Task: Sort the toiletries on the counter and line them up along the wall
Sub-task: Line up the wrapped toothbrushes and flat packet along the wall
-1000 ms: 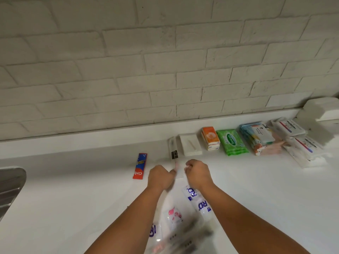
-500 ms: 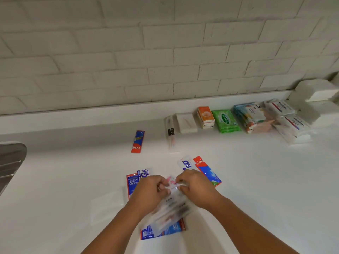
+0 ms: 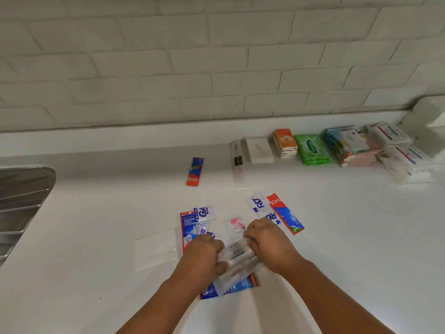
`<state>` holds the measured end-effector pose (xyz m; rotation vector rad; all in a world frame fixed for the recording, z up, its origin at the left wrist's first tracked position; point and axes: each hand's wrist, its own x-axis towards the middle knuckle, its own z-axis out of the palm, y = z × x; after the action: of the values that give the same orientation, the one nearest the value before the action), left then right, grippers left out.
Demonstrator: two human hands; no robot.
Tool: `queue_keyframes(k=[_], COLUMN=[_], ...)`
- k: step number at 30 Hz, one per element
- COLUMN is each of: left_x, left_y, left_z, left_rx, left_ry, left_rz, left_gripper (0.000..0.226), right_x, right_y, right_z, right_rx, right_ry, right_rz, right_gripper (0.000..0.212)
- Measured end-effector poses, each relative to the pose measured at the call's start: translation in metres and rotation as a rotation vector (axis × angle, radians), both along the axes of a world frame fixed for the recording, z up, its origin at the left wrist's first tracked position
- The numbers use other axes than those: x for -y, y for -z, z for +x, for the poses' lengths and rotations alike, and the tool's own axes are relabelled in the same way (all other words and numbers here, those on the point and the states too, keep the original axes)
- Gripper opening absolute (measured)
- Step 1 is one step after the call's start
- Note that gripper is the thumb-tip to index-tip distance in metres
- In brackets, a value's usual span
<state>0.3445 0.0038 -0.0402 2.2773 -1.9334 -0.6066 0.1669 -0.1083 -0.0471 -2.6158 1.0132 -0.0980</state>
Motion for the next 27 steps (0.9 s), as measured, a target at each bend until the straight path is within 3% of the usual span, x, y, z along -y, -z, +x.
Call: queue_keyframes(k=[4,7,11,16,21,25,27], left_x=[0.005,0.011,0.019,0.031,0.043,0.05,0.055], left_y=[-0.006,-0.006,-0.011,-0.027,-0.049,-0.058,-0.062], left_z=[-0.005,0.0,0.017,0.041,0.065,0.07,0.071], left_rx=[0.115,0.09,-0.165,-0.494,-0.774,-0.941,-1.023], left_ry=[0.042,0.029,-0.067,-0.254,-0.527,-0.651,-0.686], left_rz=[-0.005,-0.074,-0.15,-0.157,-0.195,-0.274,-0.329], left_gripper=[0.025,0.025,0.021,0.013,0.015,0.016,0.019], right_x=[0.001,0.004,0.006,0.014,0.024,0.03,0.034], right_y=[-0.001,-0.002,-0.006,-0.013,-0.024,-0.036,-0.04], right_z=[0.002,0.001,-0.002,-0.006,-0.006,-0.003,-0.002], right_rx=[-0.026,0.05,0.103,0.165,0.318,0.555,0.578], right_ry=[-0.044,0.022,0.083,0.156,0.308,0.389,0.355], right_rz=[-0.016,0.043,0.18,0.215,0.457,0.731,0.839], right_gripper=[0.031,0.029,0.031,0.025,0.017,0.009,0.008])
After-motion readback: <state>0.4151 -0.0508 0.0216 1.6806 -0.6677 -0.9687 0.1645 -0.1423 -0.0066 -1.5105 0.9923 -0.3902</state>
